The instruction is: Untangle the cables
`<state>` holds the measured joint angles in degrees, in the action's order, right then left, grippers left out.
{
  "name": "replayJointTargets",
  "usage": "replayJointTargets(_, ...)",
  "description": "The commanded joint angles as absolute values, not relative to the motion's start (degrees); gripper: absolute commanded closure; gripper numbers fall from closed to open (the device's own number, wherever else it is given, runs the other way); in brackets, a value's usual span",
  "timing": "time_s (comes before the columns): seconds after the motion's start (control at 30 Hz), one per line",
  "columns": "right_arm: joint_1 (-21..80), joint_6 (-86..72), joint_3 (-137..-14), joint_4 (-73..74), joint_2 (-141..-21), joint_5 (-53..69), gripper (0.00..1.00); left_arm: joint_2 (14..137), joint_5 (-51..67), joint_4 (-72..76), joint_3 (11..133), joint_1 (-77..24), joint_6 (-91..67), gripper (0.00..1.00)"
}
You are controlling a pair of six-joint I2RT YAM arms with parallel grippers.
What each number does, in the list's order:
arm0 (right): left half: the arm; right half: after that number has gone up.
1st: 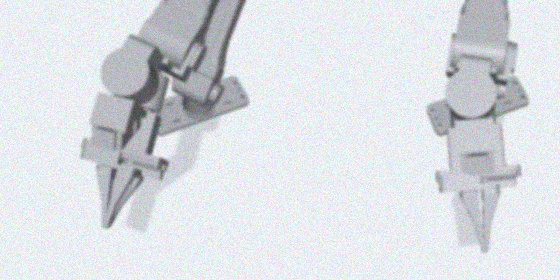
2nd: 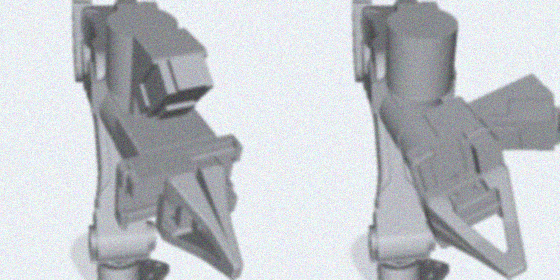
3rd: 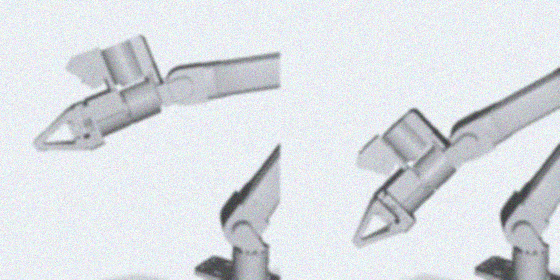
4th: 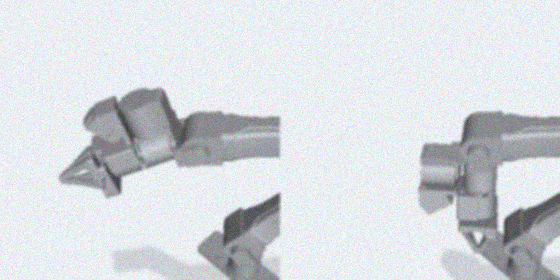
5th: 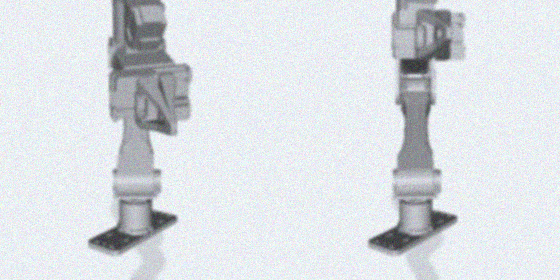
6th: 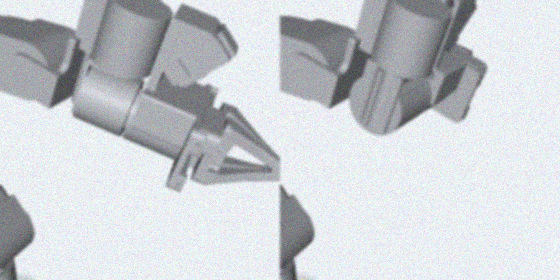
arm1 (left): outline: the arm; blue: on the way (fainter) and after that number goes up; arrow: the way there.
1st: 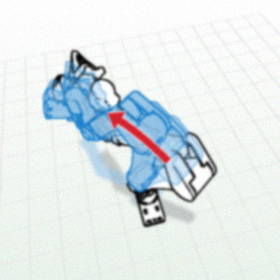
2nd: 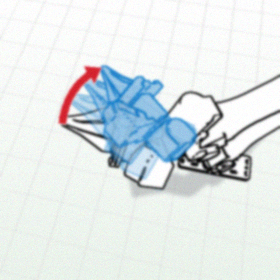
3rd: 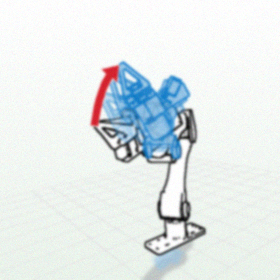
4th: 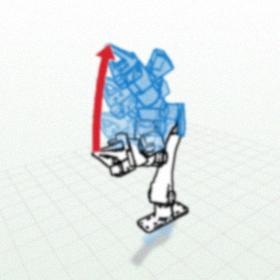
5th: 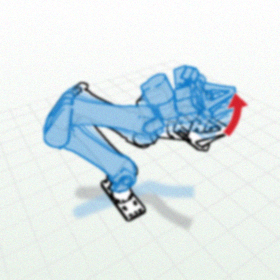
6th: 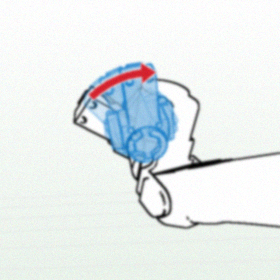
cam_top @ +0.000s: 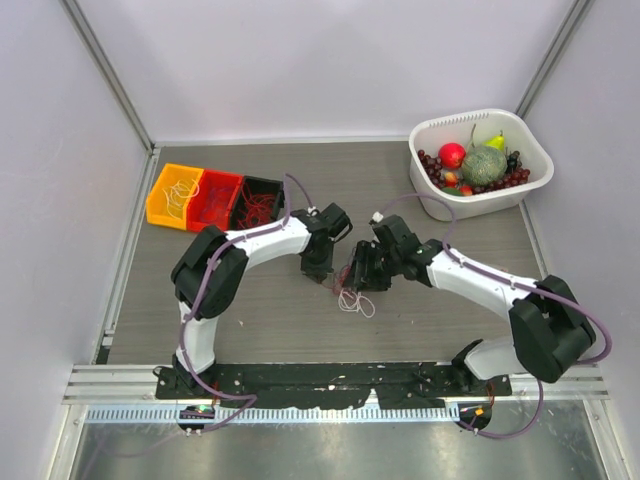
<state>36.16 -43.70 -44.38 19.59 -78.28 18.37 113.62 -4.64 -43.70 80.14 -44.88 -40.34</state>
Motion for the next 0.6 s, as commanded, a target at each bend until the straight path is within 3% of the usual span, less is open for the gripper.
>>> replayJointTargets(0.0, 36.65, -42.19, -50.27, 23.63, -82.86, 8.71, 0.50, 111.38, -7.39, -42.29, 74.55, -45.09, -37.44, 1.00)
replayJointTargets(0.3, 39.81, -43.68, -56.95, 21.45, -94.91, 6.94, 0.54, 89.41, 6.67, -33.14, 63.90, -45.09, -41.04, 1.00)
replayJointTargets(0.43, 40.52, -43.59, -60.29, 23.02, -100.71, 4.67, 0.68, 77.81, 6.16, -32.34, 63.02, -45.17, -40.70, 1.00)
replayJointTargets(0.53, 40.52, -42.28, -64.32, 25.31, -102.13, -4.08, 0.75, 70.07, 3.44, -33.31, 63.54, -45.09, -40.08, 1.00)
replayJointTargets(0.57, 40.43, -40.88, -65.21, 26.36, -102.91, -5.70, 0.83, 67.70, 2.47, -33.92, 63.63, -45.09, -39.90, 1.00)
